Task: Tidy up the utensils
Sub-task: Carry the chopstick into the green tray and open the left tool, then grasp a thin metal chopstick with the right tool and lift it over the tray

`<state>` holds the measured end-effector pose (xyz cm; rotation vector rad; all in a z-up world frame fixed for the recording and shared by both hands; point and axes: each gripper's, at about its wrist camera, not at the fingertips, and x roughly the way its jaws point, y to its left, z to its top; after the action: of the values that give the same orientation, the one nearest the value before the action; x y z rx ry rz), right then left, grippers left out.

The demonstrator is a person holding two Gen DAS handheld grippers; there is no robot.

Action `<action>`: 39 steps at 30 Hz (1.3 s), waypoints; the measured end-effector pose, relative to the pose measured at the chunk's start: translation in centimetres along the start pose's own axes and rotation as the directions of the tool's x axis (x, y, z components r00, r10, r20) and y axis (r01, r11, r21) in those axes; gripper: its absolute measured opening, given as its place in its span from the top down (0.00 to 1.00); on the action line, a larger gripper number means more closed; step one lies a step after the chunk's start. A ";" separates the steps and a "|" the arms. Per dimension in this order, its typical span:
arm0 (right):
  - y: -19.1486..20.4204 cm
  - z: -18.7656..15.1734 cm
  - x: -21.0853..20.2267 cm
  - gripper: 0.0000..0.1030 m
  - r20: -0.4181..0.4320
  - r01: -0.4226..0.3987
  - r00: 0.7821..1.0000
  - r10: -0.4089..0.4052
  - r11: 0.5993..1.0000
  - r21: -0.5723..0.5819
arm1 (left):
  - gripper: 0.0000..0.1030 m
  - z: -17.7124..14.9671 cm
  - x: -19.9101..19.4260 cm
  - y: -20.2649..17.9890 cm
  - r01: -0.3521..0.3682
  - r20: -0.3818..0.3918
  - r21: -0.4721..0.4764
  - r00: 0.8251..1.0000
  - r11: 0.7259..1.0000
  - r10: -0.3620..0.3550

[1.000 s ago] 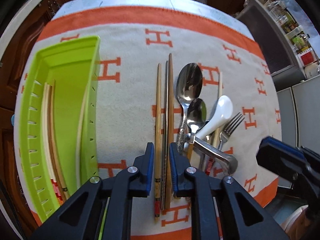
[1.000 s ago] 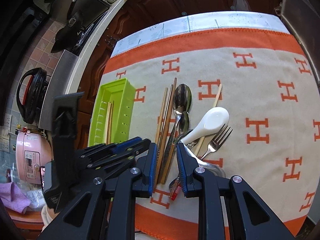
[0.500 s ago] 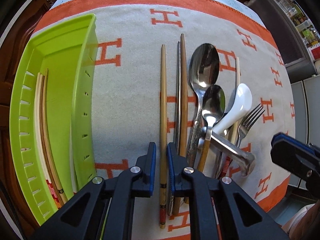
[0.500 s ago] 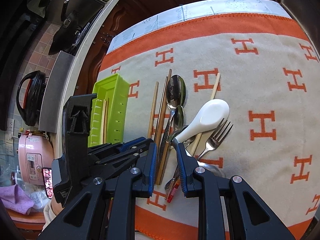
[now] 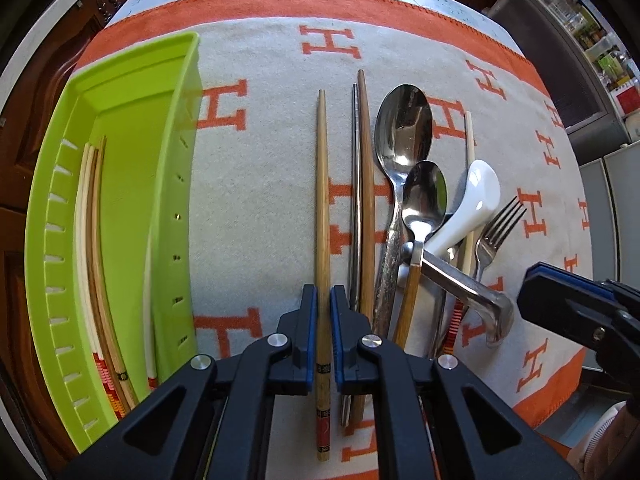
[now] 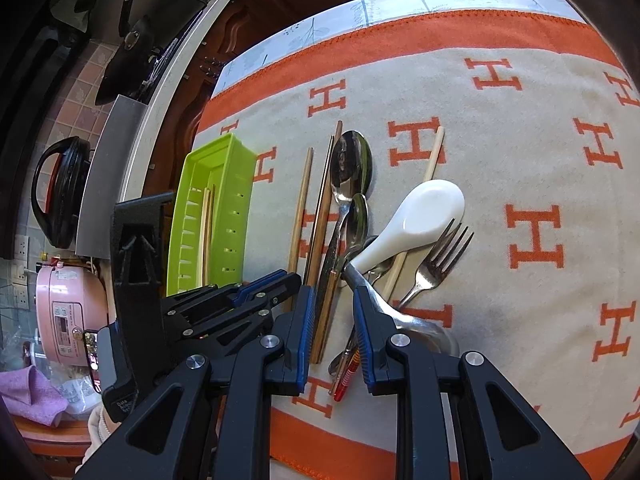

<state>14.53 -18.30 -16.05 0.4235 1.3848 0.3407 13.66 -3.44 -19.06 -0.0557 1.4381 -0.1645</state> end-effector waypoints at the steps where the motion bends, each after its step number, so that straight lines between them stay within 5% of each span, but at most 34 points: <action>1: 0.1 -0.1 0.1 0.79 0.000 0.001 1.000 -0.001 1.000 0.000 | 0.96 -0.2 -0.7 0.1 0.003 0.012 0.000 1.000 1.000 -0.003; 9: 1.4 -0.2 0.4 0.79 -0.016 0.003 1.000 -0.003 1.000 -0.016 | 0.96 -2.4 -9.6 3.8 0.048 0.129 -0.002 0.991 0.999 -0.047; 14: 3.1 0.2 1.2 0.79 -0.039 0.003 0.999 -0.004 1.000 -0.026 | 0.96 -2.5 -13.2 8.0 -0.036 0.187 -0.037 0.982 0.999 0.042; 24: 4.8 1.9 4.9 0.79 -0.112 0.057 0.992 -0.055 0.998 0.010 | 0.95 -2.6 -7.6 13.9 -0.137 0.090 -0.088 0.985 0.987 0.145; 26: 4.9 2.2 5.6 0.79 -0.123 0.071 0.990 -0.069 0.997 0.017 | 0.88 -2.5 -6.6 13.9 -0.175 0.081 -0.087 0.980 0.981 0.182; 39: 5.8 3.0 9.5 0.79 -0.173 0.147 0.975 -0.137 0.988 0.042 | 0.66 -4.3 -8.5 14.7 -0.106 0.148 -0.126 0.981 0.986 0.124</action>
<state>19.05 -8.94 -21.15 0.3435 1.5851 0.2261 9.50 12.56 -13.26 -0.0795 1.2904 0.0196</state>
